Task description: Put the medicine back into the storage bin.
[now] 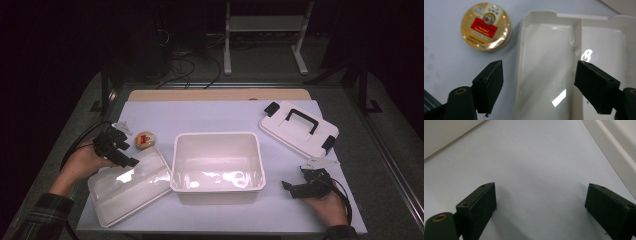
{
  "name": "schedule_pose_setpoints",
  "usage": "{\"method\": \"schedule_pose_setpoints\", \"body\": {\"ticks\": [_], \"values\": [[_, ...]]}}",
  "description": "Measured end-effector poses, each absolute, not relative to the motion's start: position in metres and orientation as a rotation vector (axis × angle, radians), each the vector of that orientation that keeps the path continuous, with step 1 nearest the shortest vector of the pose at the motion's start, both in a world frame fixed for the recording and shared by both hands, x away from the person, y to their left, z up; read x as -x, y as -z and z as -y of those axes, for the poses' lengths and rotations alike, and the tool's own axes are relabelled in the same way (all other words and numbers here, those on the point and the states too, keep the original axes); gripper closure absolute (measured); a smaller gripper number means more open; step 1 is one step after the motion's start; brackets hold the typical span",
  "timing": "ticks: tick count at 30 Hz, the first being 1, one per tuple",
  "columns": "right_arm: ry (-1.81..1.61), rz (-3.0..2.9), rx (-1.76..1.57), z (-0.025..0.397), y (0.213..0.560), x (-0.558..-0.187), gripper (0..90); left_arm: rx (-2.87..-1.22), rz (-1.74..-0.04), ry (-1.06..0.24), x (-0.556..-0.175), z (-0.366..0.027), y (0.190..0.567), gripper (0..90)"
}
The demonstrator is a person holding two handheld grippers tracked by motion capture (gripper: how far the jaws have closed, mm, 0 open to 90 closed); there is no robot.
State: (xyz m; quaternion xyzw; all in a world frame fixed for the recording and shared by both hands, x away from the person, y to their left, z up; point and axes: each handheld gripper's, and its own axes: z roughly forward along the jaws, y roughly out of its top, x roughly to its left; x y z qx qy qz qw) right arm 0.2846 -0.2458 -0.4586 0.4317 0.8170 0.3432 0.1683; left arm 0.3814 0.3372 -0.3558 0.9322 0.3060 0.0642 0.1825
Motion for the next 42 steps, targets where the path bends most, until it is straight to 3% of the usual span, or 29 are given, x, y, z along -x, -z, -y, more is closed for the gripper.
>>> {"method": "schedule_pose_setpoints", "body": {"ticks": [16, 26, 42], "values": [[-0.978, -2.323, -1.228, 0.246, 0.459, -0.285, 9.2, -2.657, -0.925, -0.247, -0.435, -0.324, 0.35, 7.9], [-0.978, -2.323, -1.229, 0.246, 0.459, -0.285, 9.2, -2.676, -0.985, -0.231, -0.468, -0.323, 0.374, 7.6], [-0.978, -2.324, -1.229, 0.246, 0.459, -0.285, 9.2, -2.729, -1.008, -0.168, -0.483, -0.316, 0.405, 6.8]]}}
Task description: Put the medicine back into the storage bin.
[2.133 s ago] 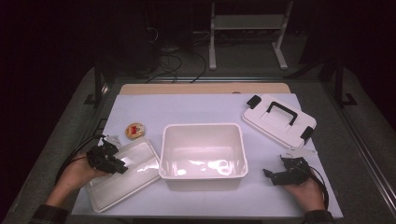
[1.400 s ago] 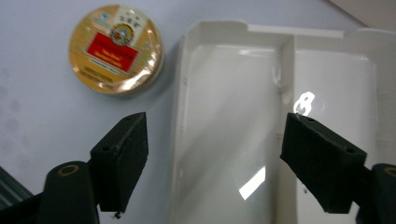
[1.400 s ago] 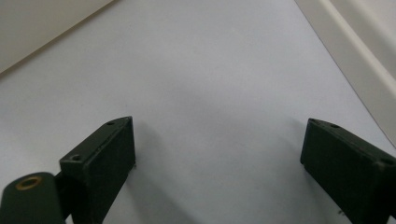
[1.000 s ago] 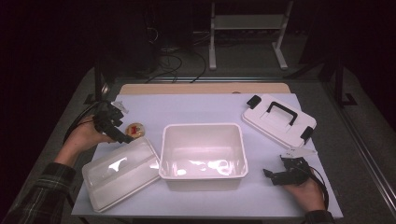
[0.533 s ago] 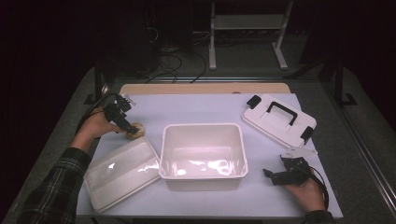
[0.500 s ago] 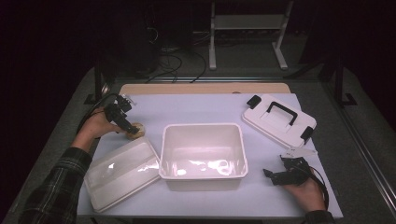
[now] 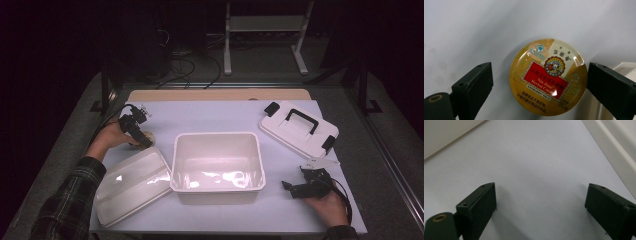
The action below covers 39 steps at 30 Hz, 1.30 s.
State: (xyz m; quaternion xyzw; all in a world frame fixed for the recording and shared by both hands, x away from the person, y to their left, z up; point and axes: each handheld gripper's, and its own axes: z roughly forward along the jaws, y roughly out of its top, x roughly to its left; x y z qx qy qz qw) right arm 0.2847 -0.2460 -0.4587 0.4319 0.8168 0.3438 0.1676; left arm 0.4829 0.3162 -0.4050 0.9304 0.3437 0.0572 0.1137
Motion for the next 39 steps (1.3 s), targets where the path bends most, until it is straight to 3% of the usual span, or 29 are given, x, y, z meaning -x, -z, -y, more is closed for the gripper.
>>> {"method": "schedule_pose_setpoints", "body": {"ticks": [14, 20, 24, 39], "values": [[-0.978, -2.324, -1.229, 0.246, 0.459, -0.285, 9.2, -2.756, -1.042, -0.069, -0.491, -0.316, 0.418, 7.4], [-0.979, -2.323, -1.229, 0.246, 0.459, -0.285, 9.2, -2.789, -1.017, -0.067, -0.49, -0.311, 0.417, 18.7], [-0.979, -2.323, -1.229, 0.246, 0.459, -0.285, 9.2, -2.806, -1.04, -0.075, -0.492, -0.31, 0.416, 19.7], [-0.978, -2.324, -1.228, 0.246, 0.459, -0.285, 9.3, -2.762, -1.044, -0.086, -0.484, -0.313, 0.376, 19.8]]}}
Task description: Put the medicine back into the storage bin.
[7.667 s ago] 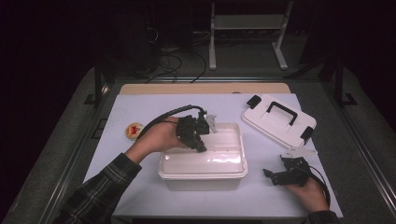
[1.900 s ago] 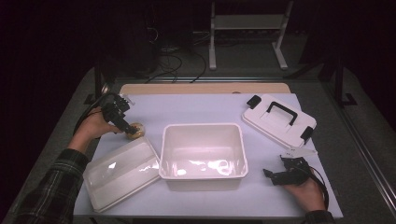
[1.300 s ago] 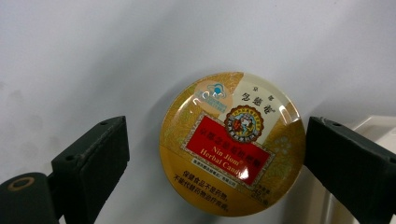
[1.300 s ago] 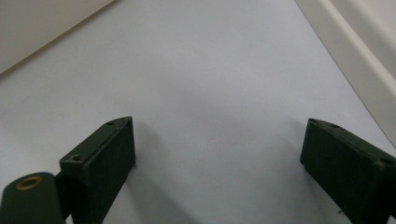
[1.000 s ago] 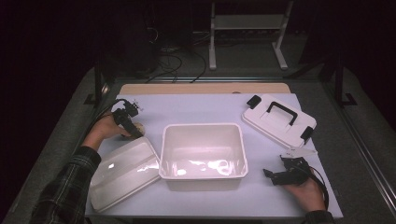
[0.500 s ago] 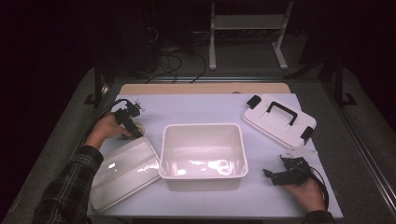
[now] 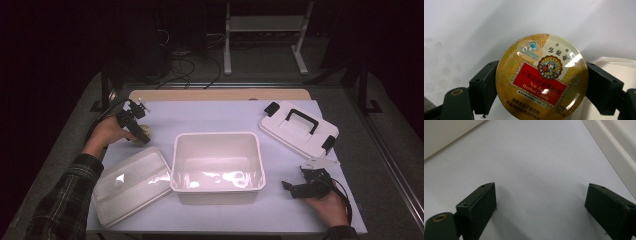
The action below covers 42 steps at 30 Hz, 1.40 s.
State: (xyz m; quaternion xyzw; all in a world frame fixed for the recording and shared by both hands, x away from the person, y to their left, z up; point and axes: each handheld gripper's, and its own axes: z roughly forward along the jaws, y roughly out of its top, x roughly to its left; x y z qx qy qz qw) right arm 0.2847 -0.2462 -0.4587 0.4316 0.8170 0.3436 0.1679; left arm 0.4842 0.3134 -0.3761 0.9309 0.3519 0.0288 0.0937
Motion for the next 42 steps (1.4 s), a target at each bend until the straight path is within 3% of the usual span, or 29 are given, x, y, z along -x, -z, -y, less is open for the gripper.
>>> {"method": "schedule_pose_setpoints", "body": {"ticks": [16, 42], "values": [[-0.977, -2.324, -1.227, 0.246, 0.459, -0.285, 9.3, -2.766, -0.867, -0.062, -0.451, -0.288, 0.32, 19.7], [-0.978, -2.324, -1.23, 0.246, 0.459, -0.285, 9.2, -2.774, -0.518, -0.047, -0.388, -0.233, 0.269, 19.7]]}}
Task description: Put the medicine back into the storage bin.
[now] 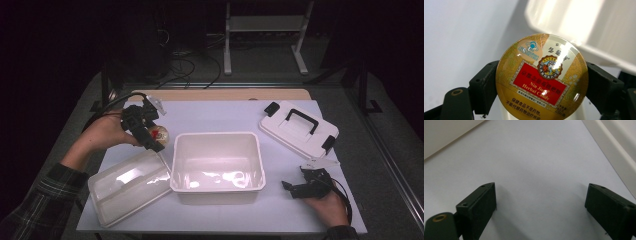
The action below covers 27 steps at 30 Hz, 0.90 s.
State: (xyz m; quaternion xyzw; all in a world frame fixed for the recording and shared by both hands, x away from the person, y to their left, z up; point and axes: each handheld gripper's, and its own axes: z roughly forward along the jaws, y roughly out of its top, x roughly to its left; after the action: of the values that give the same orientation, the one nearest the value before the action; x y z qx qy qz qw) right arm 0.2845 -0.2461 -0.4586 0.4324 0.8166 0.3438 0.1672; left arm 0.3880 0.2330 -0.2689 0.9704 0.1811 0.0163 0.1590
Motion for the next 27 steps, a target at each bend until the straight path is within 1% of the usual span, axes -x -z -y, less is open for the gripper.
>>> {"method": "schedule_pose_setpoints", "body": {"ticks": [7, 14, 27], "values": [[-0.977, -2.323, -1.229, 0.246, 0.459, -0.285, 9.2, -2.767, -0.4, -0.025, -0.372, -0.211, 0.262, 19.7], [-0.978, -2.324, -1.229, 0.246, 0.459, -0.285, 9.2, -2.766, -0.315, -0.007, -0.362, -0.191, 0.263, 19.8], [-0.979, -2.324, -1.229, 0.246, 0.459, -0.285, 9.2, -2.778, -0.232, 0.043, -0.355, -0.157, 0.285, 19.7]]}}
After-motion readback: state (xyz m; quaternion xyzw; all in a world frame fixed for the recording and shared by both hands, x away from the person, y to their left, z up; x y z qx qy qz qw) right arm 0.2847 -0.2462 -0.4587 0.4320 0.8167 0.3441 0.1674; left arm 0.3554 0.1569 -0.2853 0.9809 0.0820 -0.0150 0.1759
